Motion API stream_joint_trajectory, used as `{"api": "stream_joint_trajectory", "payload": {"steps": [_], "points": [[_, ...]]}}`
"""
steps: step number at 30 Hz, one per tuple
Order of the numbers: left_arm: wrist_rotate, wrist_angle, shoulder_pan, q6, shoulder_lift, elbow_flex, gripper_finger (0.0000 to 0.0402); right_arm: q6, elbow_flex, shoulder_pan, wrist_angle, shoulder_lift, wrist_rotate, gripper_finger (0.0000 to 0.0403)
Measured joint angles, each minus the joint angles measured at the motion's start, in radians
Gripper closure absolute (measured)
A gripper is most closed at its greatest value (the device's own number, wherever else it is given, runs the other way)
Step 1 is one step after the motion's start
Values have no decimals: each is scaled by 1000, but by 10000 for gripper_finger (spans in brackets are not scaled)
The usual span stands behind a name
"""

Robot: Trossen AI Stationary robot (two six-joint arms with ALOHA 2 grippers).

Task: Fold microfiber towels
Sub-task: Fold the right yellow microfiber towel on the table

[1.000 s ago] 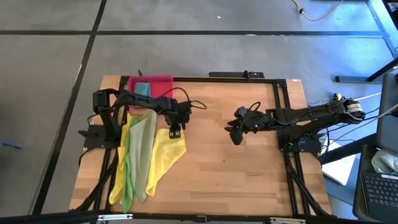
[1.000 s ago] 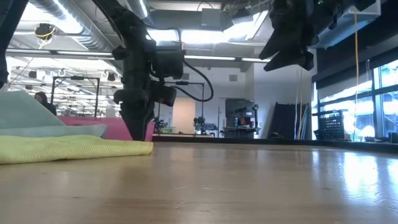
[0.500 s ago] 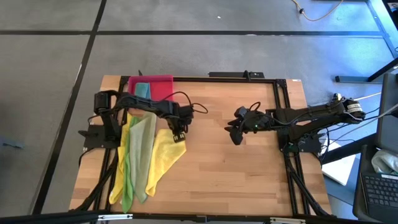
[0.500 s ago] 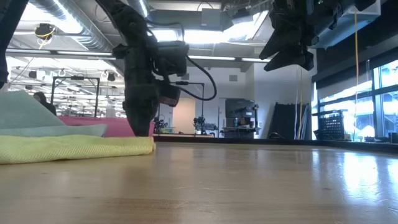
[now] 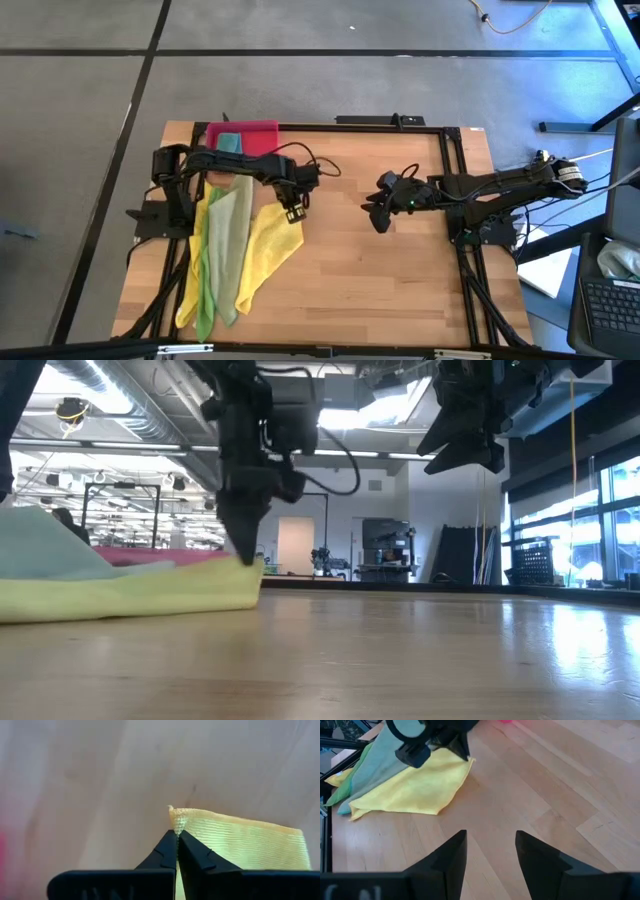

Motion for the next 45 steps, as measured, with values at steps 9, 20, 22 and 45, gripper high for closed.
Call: {"api": "stream_joint_trajectory", "payload": {"steps": [9, 20, 22, 45], "points": [[-62, -91, -12, 1, -2, 176, 401, 0, 0, 0, 0, 0, 0, 231], [-143, -193, -66, -10, -3, 385, 401, 0, 0, 0, 0, 0, 0, 231], [-152, -225, -66, -9, -3, 403, 401, 0, 0, 0, 0, 0, 0, 231], [-144, -282, -114, 96, -3, 427, 401, 0, 0, 0, 0, 0, 0, 231]]}}
